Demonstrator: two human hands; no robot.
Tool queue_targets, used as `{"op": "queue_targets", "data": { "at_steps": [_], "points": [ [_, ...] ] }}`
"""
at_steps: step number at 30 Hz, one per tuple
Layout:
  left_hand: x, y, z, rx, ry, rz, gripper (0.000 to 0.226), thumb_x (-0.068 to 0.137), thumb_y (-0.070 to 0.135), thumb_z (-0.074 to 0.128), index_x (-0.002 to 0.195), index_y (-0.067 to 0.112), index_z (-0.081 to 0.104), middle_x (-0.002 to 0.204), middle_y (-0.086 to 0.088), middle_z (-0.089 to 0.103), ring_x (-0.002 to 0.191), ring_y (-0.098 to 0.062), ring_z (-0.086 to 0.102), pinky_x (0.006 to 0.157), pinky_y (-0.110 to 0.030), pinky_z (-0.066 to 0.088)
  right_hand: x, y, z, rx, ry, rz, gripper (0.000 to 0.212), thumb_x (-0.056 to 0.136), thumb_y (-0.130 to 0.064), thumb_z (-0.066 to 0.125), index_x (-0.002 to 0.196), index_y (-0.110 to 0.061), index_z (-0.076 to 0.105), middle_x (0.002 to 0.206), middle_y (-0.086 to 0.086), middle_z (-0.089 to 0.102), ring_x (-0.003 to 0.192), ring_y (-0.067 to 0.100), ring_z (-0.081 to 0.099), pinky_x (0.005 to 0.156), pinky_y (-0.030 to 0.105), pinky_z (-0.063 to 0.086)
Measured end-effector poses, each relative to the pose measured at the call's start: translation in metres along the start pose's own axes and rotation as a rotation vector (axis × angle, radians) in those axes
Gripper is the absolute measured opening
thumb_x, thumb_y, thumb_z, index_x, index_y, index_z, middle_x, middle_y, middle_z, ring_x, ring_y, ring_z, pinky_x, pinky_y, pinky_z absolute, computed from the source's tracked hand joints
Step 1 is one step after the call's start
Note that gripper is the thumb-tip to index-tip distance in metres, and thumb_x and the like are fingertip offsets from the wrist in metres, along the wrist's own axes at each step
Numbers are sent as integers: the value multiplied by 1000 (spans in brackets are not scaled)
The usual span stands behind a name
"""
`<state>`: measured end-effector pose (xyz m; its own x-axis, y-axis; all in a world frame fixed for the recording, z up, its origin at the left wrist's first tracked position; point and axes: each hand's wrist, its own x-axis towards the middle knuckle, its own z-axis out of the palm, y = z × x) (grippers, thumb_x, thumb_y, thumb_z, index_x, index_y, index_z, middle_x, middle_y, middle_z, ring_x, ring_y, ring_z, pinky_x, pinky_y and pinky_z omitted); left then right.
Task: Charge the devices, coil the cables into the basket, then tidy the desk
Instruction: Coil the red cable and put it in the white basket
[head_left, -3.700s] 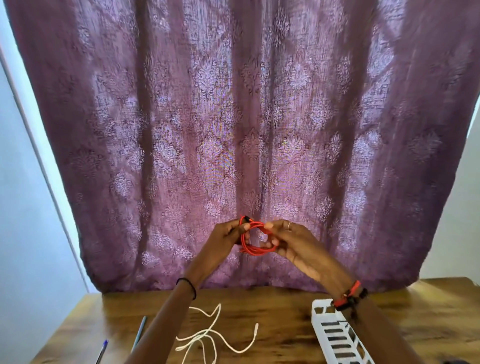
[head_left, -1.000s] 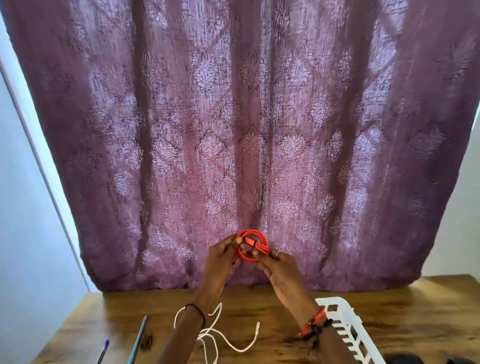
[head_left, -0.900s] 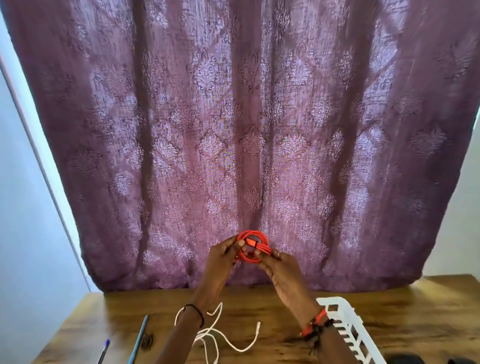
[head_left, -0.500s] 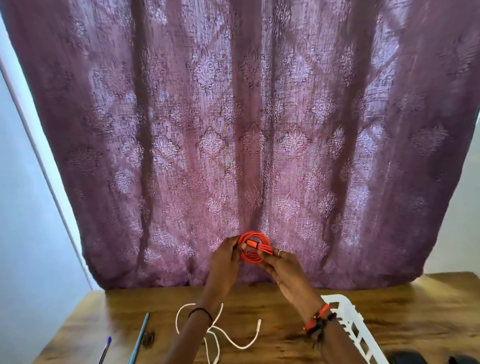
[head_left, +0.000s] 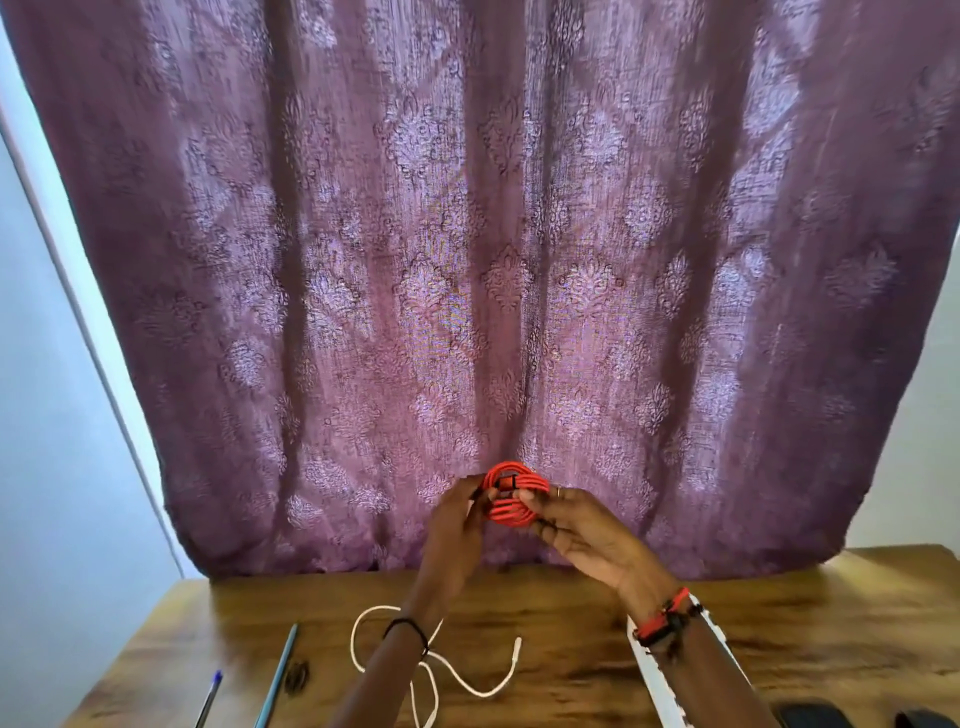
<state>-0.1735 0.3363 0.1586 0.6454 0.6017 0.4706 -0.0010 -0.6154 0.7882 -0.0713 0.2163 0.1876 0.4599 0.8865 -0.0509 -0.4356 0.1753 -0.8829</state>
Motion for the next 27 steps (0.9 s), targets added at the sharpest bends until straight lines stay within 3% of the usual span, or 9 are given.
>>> {"op": "queue_targets", "data": {
  "at_steps": [2, 4, 7, 11, 16, 19, 23, 27],
  "points": [
    [0, -2, 4, -51, -10, -15, 39, 86, 33, 45, 108, 5, 61, 100, -3, 67, 91, -9, 62, 83, -24, 48, 1, -4, -2, 52, -25, 47, 26, 68, -1, 65, 93, 6, 67, 83, 9, 73, 78, 14, 70, 82, 22, 53],
    [1, -2, 7, -76, -40, -17, 25, 90, 18, 47, 107, 4, 60, 95, -1, 66, 83, 6, 59, 76, -12, 44, 2, -8, -4, 101, 28, 87, 20, 63, 4, 64, 82, 4, 70, 78, 10, 73, 70, 15, 69, 72, 20, 54],
    [1, -8, 7, -55, -28, -25, 20, 92, 0, 49, 107, 2, 62, 93, -4, 67, 80, 4, 58, 71, -10, 42, 0, -11, 0, 4, 110, 72, 17, 73, 9, 55, 77, 1, 69, 68, 7, 71, 60, 11, 66, 61, 16, 51],
    [4, -9, 6, -23, 7, -10, 20, 90, 3, 54, 106, 3, 66, 87, -1, 68, 69, 13, 57, 64, -3, 38, -2, -11, 7, -149, 144, 11, 21, 83, 10, 47, 82, -3, 64, 60, -1, 68, 56, 6, 63, 63, 17, 48],
    [0, 1, 6, 27, 65, 58, 33, 81, 19, 50, 104, 5, 68, 92, -8, 69, 76, -7, 59, 67, -1, 37, -4, -3, 12, -377, 157, 83, 4, 86, -19, 62, 86, -20, 66, 80, 0, 68, 76, 17, 62, 73, 30, 51],
    [-1, 1, 5, 57, 120, 89, 27, 84, 14, 53, 103, 4, 69, 94, -10, 69, 80, -11, 60, 70, -3, 38, -3, 3, 14, -349, 174, 85, 10, 86, -9, 62, 86, -19, 63, 81, 5, 65, 73, 17, 61, 58, 28, 55],
    [-2, -2, 6, 55, 147, 88, 22, 87, 10, 56, 104, 3, 68, 97, -13, 67, 85, -17, 61, 72, -1, 36, -4, 10, 7, -222, 198, 6, 14, 83, 9, 58, 87, -3, 63, 82, 13, 66, 68, 18, 66, 56, 27, 58],
    [-5, -2, 4, 21, 135, 131, 27, 81, 11, 53, 100, 3, 69, 92, -5, 63, 80, 12, 55, 73, 0, 37, -1, 13, -4, -442, 227, -35, 15, 78, 14, 60, 83, 1, 65, 72, 7, 66, 58, 8, 63, 55, 21, 53]
  ]
}}
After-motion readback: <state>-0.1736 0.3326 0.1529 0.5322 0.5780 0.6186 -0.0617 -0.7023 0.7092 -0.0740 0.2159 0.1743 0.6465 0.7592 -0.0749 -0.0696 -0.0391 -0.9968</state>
